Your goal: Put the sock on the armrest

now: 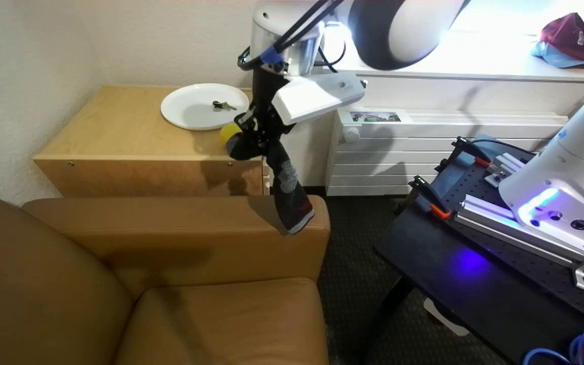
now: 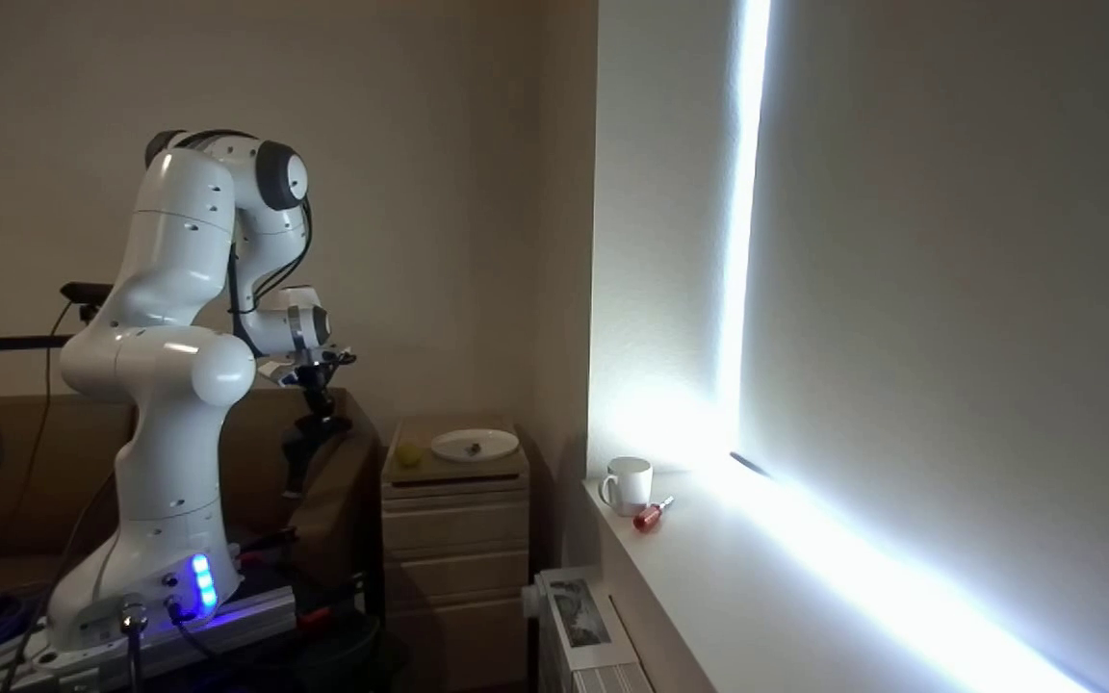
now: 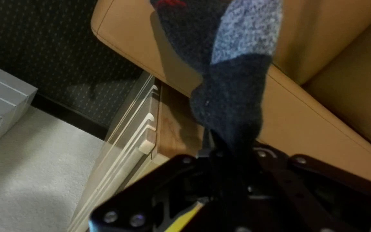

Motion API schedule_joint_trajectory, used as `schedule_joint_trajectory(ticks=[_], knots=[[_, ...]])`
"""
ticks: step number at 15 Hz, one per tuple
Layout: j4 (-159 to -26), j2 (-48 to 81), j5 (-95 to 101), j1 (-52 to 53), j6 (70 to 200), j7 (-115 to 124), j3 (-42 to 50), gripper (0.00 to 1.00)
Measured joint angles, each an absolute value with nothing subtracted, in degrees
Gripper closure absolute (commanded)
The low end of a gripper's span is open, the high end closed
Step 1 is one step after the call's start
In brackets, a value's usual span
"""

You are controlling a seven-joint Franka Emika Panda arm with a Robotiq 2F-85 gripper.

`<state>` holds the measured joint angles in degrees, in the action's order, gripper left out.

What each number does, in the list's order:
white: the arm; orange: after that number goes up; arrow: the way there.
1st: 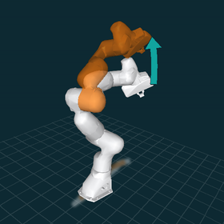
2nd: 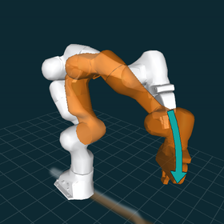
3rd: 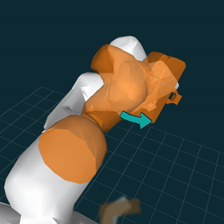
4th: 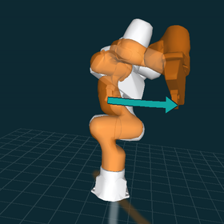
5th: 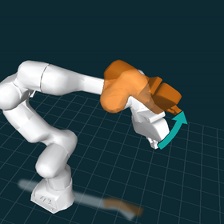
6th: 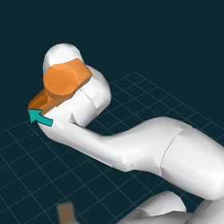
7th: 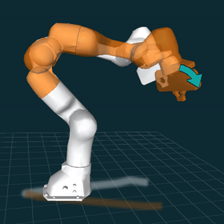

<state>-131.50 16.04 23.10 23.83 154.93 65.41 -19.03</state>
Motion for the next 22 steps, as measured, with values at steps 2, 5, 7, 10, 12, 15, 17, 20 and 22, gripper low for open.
schedule_joint_trajectory(ticks=[2,5,7,10,12,15,17,20,22], knots=[[-129.7,19.4,25.0,24.8,155.4,69.7,-17.6,0.97],[-126.8,23.6,26.7,30.4,155.5,73.5,-11.7,0.97],[-125.6,25.7,26.3,32.9,155.4,73.8,-9.9,0.90],[-125.5,25.6,26.2,33.2,155.4,73.8,-9.6,0.97],[-125.4,25.7,26.2,33.5,155.4,73.8,-9.1,0.97],[-125.3,27.4,26.3,35.5,155.4,74.4,-6.0,0.97],[-124.8,29.4,26.3,36.9,155.5,74.6,-4.4,0.97],[-124.0,32.2,25.4,38.4,155.5,74.6,-3.3,0.97],[-123.4,33.7,24.7,39.0,155.5,74.6,-2.8,0.97]])
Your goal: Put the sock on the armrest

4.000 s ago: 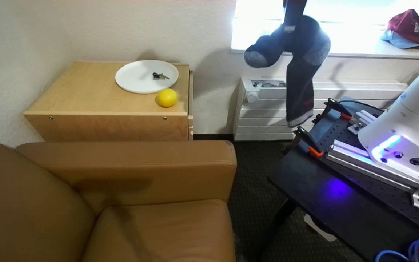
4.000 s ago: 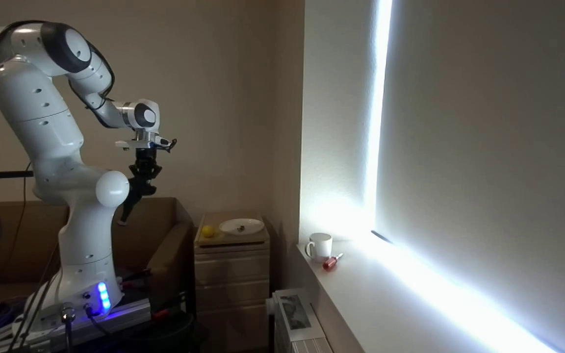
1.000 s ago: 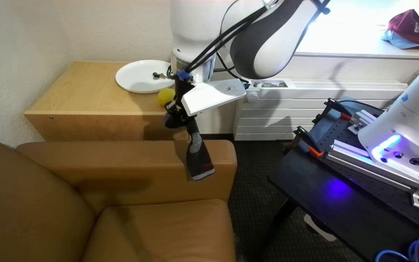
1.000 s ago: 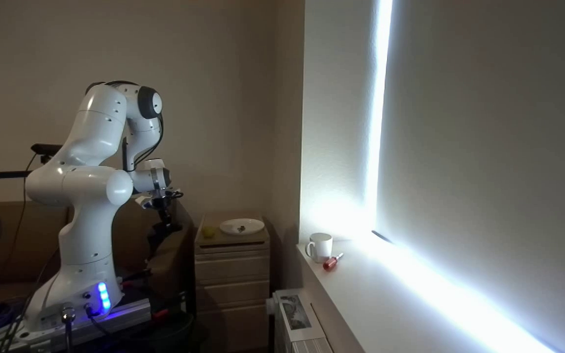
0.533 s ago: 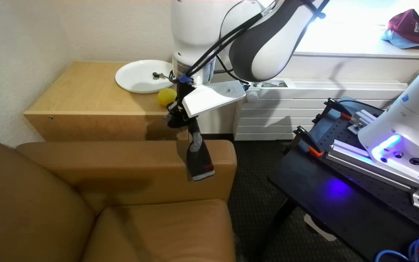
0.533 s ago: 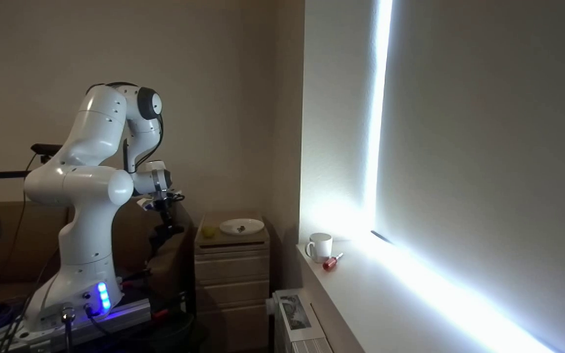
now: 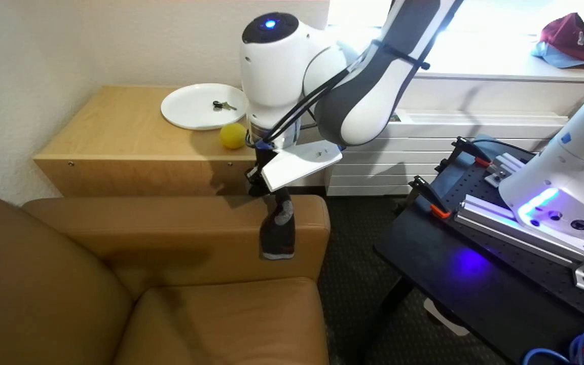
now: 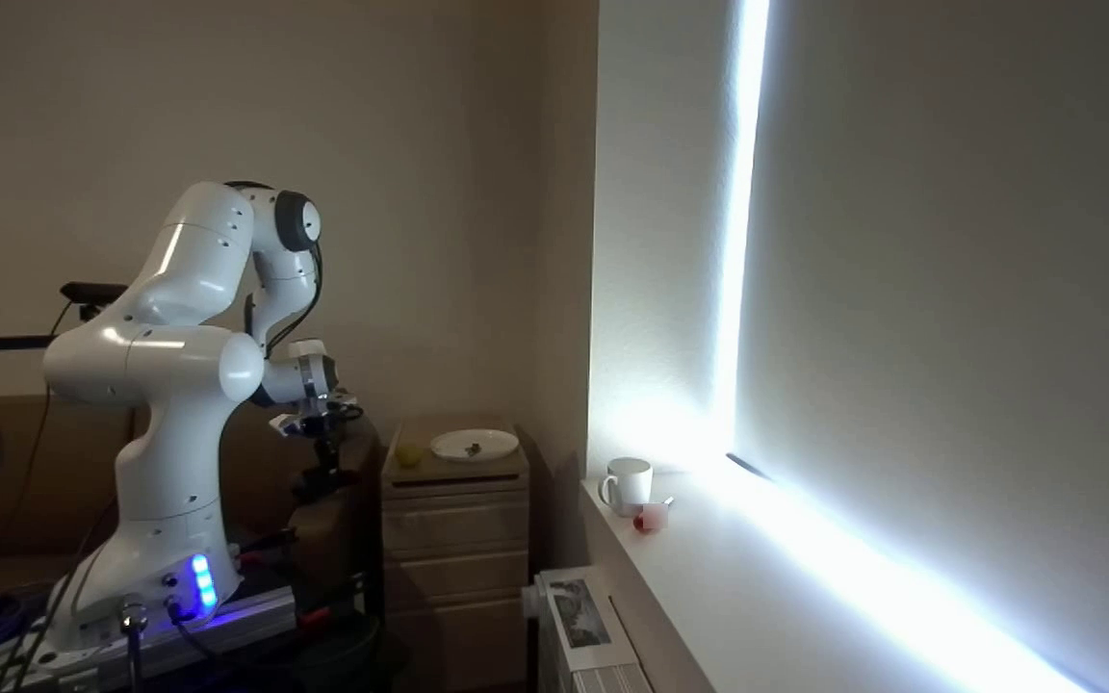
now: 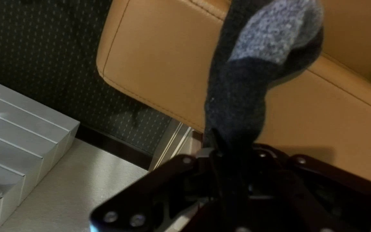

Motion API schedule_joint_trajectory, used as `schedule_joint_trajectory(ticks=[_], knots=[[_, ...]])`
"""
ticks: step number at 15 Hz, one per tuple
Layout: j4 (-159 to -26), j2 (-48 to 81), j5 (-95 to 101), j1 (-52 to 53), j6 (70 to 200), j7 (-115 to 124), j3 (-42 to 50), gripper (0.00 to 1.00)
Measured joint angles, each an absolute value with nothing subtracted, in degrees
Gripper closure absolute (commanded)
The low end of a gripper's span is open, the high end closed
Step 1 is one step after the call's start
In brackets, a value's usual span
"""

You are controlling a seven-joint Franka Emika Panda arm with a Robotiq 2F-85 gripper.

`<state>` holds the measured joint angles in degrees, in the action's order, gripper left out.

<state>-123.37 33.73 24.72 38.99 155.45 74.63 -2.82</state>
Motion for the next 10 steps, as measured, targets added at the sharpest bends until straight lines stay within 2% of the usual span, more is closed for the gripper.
schedule_joint_trajectory(ticks=[7,8,9,10], knots=[[-121.1,37.1,23.0,41.4,155.5,75.3,2.7,0.97],[-121.0,37.4,23.0,41.6,155.5,75.5,3.5,0.65],[-120.9,37.8,22.8,41.7,155.5,75.5,3.8,0.64],[-120.9,38.1,22.2,41.6,155.5,75.3,3.7,0.58]])
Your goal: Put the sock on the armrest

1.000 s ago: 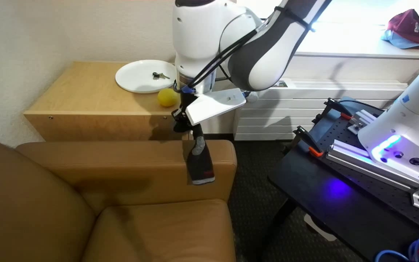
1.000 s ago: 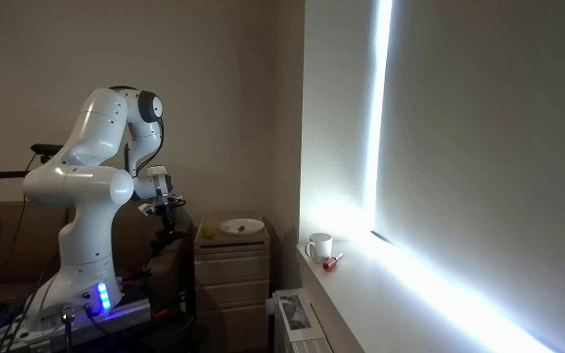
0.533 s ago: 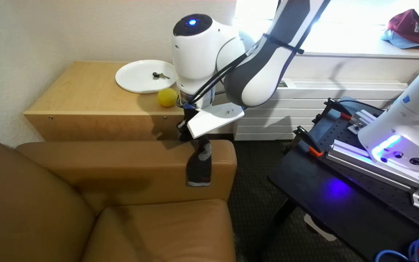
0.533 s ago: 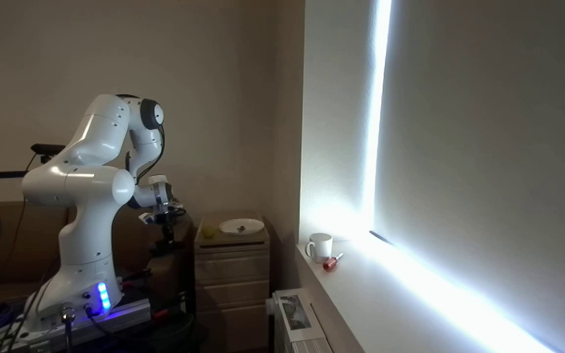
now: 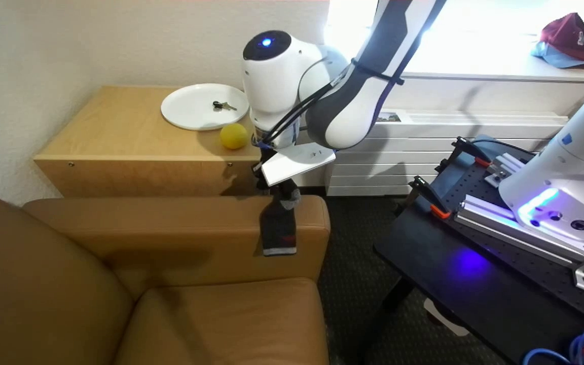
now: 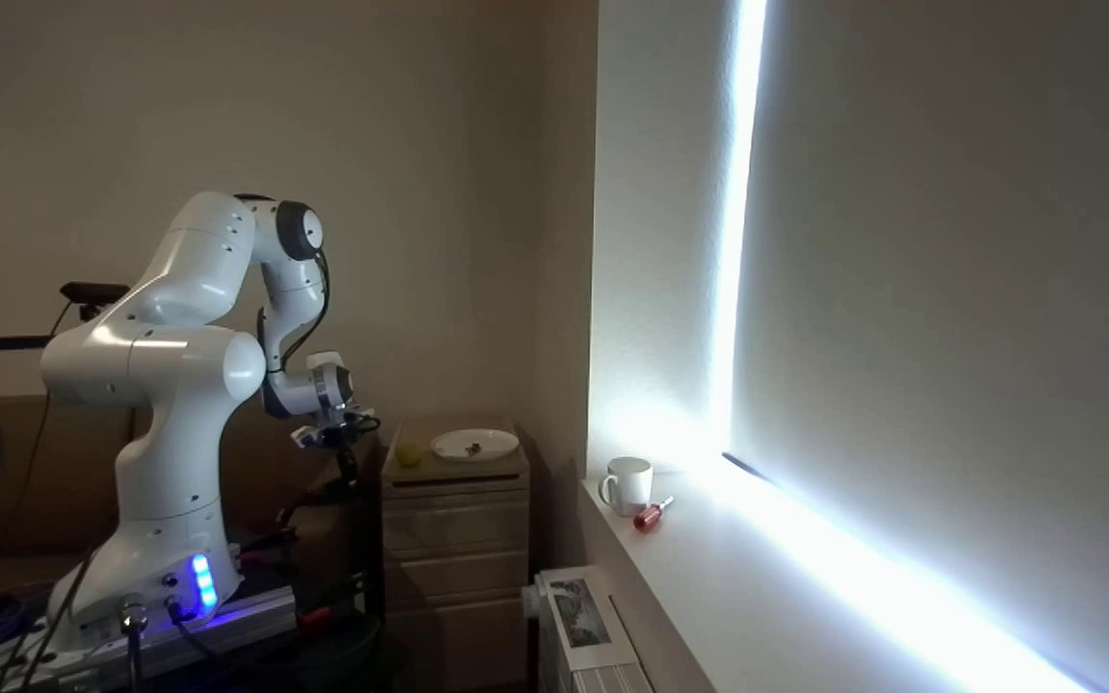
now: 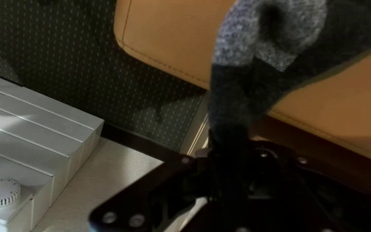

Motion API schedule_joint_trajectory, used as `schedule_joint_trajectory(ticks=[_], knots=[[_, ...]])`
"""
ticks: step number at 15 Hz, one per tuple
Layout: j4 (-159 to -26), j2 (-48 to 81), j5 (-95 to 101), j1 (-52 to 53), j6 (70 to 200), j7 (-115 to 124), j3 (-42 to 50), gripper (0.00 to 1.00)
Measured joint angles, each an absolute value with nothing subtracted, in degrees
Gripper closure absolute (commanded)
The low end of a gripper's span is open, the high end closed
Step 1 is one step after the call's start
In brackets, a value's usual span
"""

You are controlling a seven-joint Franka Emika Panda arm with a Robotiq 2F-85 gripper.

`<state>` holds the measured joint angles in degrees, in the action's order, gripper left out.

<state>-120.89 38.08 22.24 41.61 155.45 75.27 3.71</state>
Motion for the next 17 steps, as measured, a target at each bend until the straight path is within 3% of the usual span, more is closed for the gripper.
schedule_joint_trajectory(ticks=[8,14,17], knots=[[-120.3,37.3,10.7,38.7,154.4,63.1,-4.3,0.02],[-120.0,30.2,9.6,38.2,154.3,62.9,-3.5,0.00],[-121.2,24.0,3.9,35.0,150.8,57.0,-8.4,0.00]])
